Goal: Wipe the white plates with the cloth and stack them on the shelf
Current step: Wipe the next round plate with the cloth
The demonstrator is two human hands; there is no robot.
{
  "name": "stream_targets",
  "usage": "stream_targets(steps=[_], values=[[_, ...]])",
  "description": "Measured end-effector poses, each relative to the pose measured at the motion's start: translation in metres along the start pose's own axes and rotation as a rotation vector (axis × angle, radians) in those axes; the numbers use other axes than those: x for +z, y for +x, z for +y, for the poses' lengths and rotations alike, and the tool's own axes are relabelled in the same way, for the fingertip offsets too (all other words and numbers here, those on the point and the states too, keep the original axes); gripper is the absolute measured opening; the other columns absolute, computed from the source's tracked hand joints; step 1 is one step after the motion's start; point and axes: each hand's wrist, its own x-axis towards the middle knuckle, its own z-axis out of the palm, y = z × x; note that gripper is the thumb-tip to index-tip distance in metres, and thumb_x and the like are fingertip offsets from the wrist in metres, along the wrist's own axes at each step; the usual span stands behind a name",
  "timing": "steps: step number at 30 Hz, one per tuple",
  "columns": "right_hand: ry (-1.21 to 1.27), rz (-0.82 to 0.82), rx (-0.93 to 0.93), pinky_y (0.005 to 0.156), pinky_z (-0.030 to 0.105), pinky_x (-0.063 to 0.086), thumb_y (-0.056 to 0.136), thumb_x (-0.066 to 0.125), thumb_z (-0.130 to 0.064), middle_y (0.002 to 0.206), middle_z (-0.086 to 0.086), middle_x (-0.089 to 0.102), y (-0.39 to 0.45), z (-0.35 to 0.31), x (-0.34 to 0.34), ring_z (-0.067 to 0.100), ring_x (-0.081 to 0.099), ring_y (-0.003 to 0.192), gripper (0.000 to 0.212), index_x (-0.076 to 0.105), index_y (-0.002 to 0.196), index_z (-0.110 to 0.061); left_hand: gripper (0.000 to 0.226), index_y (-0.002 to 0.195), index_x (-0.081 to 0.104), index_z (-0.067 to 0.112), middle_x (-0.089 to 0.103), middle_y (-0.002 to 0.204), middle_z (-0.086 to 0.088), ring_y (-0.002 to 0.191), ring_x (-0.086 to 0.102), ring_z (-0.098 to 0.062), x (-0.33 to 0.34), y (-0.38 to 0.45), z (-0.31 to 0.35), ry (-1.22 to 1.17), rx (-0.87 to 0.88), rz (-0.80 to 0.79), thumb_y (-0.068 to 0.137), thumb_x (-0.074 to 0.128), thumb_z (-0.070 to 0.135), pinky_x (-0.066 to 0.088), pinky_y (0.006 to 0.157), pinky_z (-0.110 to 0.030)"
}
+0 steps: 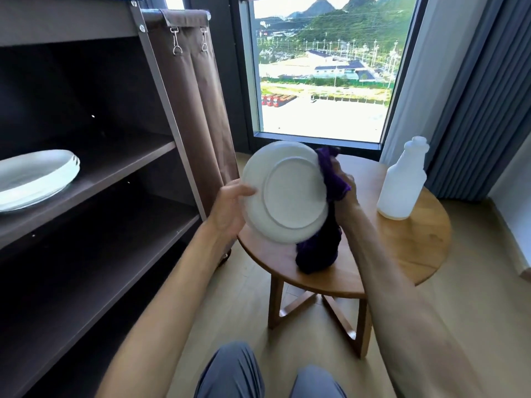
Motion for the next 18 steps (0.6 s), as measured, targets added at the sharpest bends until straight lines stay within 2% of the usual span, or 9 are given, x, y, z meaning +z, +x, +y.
stream_targets(steps=[2, 3, 5, 7, 9, 12, 14, 16, 18], values=[[-0.173, -0.18, -0.087, 0.059, 0.025, 0.042, 0.102, 0.056, -0.04, 0.055, -0.008, 0.059, 0.0, -0.014, 0.004, 0.007, 0.051, 0.052, 0.048, 0.064, 0.061, -0.016, 0.033, 0.103, 0.078, 0.008, 0.076, 0.097, -0.013, 0.087, 0.072, -0.027, -0.008, 0.003, 0.015, 0.053, -0.093, -0.045, 0.084, 0.057, 0.023, 0.058, 0.083, -0.037], [-0.298, -0.258, -0.12, 0.062, 0.029, 0.042, 0.099, 0.059, -0.045, 0.056, -0.002, 0.057, -0.001, -0.018, 0.007, 0.011, 0.05, 0.054, 0.054, 0.063, 0.056, -0.012, 0.033, 0.103, 0.078, 0.008, 0.076, 0.097, -0.013, 0.086, 0.072, -0.026, -0.01, 0.006, 0.022, 0.134, -0.138, -0.065, 0.081, 0.067, 0.03, 0.059, 0.08, -0.035], [-0.513, -0.337, -0.179, 0.062, 0.034, 0.037, 0.093, 0.059, -0.056, 0.059, 0.007, 0.048, -0.004, -0.02, 0.017, 0.019, 0.044, 0.056, 0.063, 0.056, 0.057, -0.003, 0.073, 0.114, 0.072, 0.0, 0.075, 0.104, -0.018, 0.089, 0.073, -0.03, -0.012, 0.012, 0.028, 0.381, -0.195, -0.085, 0.059, 0.095, 0.043, 0.061, 0.078, -0.037], [-0.581, -0.308, -0.251, 0.057, 0.033, 0.031, 0.096, 0.057, -0.05, 0.052, 0.002, 0.037, -0.01, -0.021, 0.025, 0.015, 0.035, 0.05, 0.063, 0.042, 0.052, -0.008, 0.096, 0.117, 0.068, -0.004, 0.075, 0.107, -0.021, 0.092, 0.073, -0.033, -0.015, 0.013, 0.027, 0.475, -0.199, -0.078, 0.045, 0.101, 0.05, 0.062, 0.076, -0.038], [-0.59, -0.231, -0.347, 0.057, 0.033, 0.03, 0.098, 0.054, -0.048, 0.053, 0.001, 0.035, -0.013, -0.02, 0.028, 0.013, 0.033, 0.05, 0.064, 0.036, 0.054, -0.006, 0.087, 0.118, 0.068, -0.004, 0.074, 0.109, -0.022, 0.092, 0.074, -0.033, -0.016, 0.011, 0.023, 0.439, -0.126, -0.047, 0.052, 0.099, 0.044, 0.062, 0.075, -0.039], [-0.53, -0.117, -0.333, 0.063, 0.032, 0.035, 0.104, 0.047, -0.044, 0.059, -0.002, 0.048, -0.011, -0.015, 0.025, 0.012, 0.042, 0.058, 0.056, 0.046, 0.057, -0.013, 0.065, 0.117, 0.069, -0.002, 0.076, 0.104, -0.018, 0.089, 0.075, -0.03, -0.007, 0.001, 0.013, 0.342, 0.0, 0.043, 0.065, 0.09, 0.029, 0.061, 0.071, -0.038], [-0.471, -0.045, -0.255, 0.07, 0.031, 0.04, 0.106, 0.041, -0.043, 0.078, -0.002, 0.065, -0.015, -0.01, 0.02, 0.013, 0.055, 0.075, 0.046, 0.064, 0.073, -0.022, 0.06, 0.115, 0.069, -0.001, 0.077, 0.1, -0.016, 0.086, 0.075, -0.027, -0.001, -0.002, 0.003, 0.198, 0.064, 0.15, 0.065, 0.089, 0.025, 0.062, 0.07, -0.036], [-0.447, 0.049, -0.207, 0.08, 0.033, 0.042, 0.106, 0.038, -0.048, 0.098, 0.004, 0.07, -0.019, -0.008, 0.017, 0.021, 0.059, 0.093, 0.042, 0.068, 0.09, -0.023, 0.061, 0.112, 0.071, 0.002, 0.077, 0.101, -0.016, 0.086, 0.074, -0.027, 0.007, -0.003, -0.006, 0.064, 0.123, 0.23, 0.061, 0.093, 0.027, 0.062, 0.072, -0.037], [-0.417, 0.137, -0.151, 0.089, 0.037, 0.044, 0.103, 0.038, -0.054, 0.112, 0.007, 0.07, -0.017, -0.008, 0.014, 0.027, 0.059, 0.105, 0.047, 0.071, 0.101, -0.021, 0.045, 0.109, 0.071, 0.005, 0.078, 0.098, -0.013, 0.085, 0.074, -0.025, 0.021, -0.004, -0.021, -0.016, 0.156, 0.311, 0.072, 0.088, 0.022, 0.061, 0.072, -0.037]])
